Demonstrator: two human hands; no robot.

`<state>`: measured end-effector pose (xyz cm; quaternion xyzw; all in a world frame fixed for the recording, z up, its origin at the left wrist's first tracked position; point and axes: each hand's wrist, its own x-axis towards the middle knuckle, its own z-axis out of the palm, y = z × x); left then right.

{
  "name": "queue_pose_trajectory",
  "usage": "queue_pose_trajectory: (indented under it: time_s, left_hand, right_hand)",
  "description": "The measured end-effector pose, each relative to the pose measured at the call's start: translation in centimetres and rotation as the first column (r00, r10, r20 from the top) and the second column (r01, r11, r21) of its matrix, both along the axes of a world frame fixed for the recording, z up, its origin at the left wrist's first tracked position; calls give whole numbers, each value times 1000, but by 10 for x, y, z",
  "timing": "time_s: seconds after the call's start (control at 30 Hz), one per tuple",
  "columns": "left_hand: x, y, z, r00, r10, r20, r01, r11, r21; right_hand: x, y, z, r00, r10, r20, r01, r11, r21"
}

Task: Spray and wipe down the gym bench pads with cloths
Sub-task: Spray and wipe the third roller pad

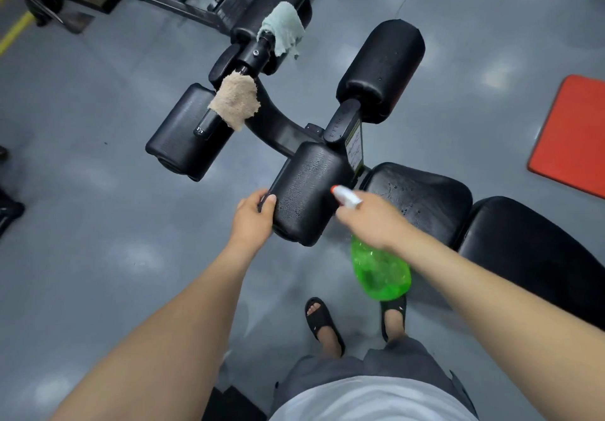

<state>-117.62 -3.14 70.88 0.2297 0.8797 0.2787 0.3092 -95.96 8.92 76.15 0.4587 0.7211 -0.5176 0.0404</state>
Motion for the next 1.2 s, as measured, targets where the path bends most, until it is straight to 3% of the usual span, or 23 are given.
queue_pose_trajectory:
  time_s: [0.07, 0.13, 0.3, 0.37, 0.5, 0.57, 0.8, 0.87, 1.0, 1.07, 1.2]
  left_hand:
    - [6, -3, 0, 1000, -10, 15, 10, 1000, -5]
    - [11, -8, -1, 999, -34, 31, 34, 999, -3]
    - [18, -8, 0, 998, -54, 32, 55, 998, -12]
    - [16, -7, 1, 998, -57, 34, 58, 998, -19]
    - [11, -8, -3, 996, -49, 76, 51, 998, -23]
    - [10, -8, -7, 995, -12, 101, 14, 1000, -21]
    - [2, 1, -5, 983, 151, 104, -155, 987, 36]
    - [0, 1, -3, 991, 122, 59, -124, 992, 28]
    - [8, -5, 2, 999, -25, 23, 26, 999, -23]
    - [9, -7, 1, 998, -65, 11, 66, 997, -43]
    - [6, -2, 2, 998, -34, 51, 38, 996, -84]
  right_hand:
    - [-1, 19, -1, 996, -89, 20, 88, 996, 25]
    - [-5, 23, 1, 997, -69, 33, 67, 996, 54]
    - [-12, -21, -4, 968, 246, 55, -247, 969, 13]
    - [-11, -27, -4, 958, 285, 37, -286, 958, 18]
    - [-11, 11, 1, 997, 5, 76, -11, 998, 69]
    - [-10, 24, 3, 994, -43, 105, 32, 995, 99]
    - [-7, -28, 8, 953, 300, 41, -301, 954, 3]
    - [-8, -18, 10, 972, 234, 6, -234, 972, 33]
    - [-8, 18, 5, 993, -81, 91, 75, 995, 70]
    - [-10, 15, 8, 996, -18, 90, 10, 996, 87]
    - [-13, -25, 4, 943, 327, 60, -331, 942, 55]
